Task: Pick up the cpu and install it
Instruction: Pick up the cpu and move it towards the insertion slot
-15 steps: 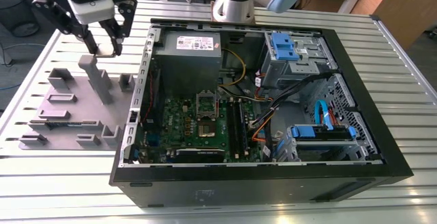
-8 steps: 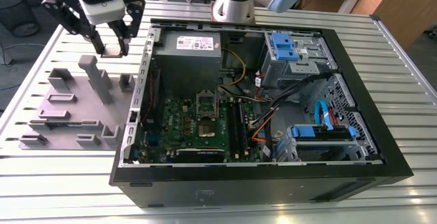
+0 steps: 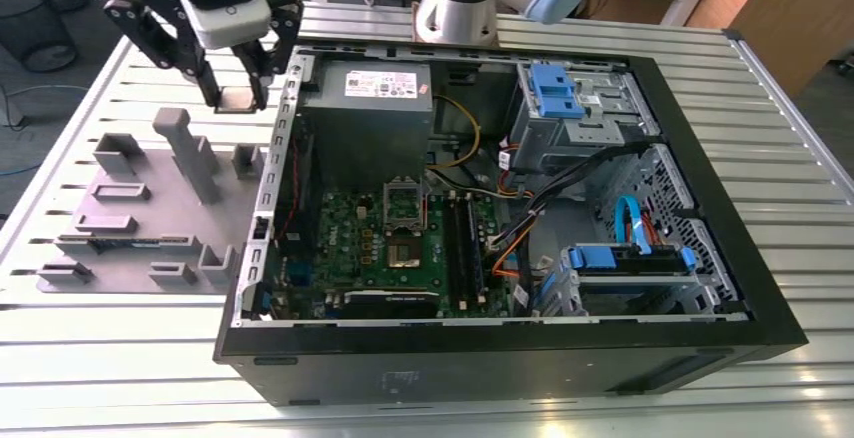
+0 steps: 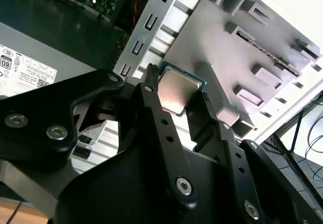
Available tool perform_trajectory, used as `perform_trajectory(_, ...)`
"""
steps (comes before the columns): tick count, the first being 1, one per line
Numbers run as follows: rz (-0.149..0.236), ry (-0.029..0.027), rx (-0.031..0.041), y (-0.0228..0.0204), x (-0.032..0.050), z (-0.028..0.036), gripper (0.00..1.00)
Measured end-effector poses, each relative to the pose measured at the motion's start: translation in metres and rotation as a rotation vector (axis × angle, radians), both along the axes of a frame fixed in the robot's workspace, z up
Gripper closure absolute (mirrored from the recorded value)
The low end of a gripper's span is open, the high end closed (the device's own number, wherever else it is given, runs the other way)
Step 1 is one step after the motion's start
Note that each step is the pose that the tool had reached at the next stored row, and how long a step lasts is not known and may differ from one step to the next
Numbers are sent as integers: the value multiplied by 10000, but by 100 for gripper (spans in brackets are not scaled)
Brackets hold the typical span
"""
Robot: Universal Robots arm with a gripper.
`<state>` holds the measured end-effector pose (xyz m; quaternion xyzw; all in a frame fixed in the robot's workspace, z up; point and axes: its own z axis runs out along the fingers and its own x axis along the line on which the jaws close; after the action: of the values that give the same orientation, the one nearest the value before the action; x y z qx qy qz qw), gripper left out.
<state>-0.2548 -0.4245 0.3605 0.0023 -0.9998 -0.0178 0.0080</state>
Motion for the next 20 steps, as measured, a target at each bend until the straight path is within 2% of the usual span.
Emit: perform_trajectory(20,0,0,0,14,402,-8,53)
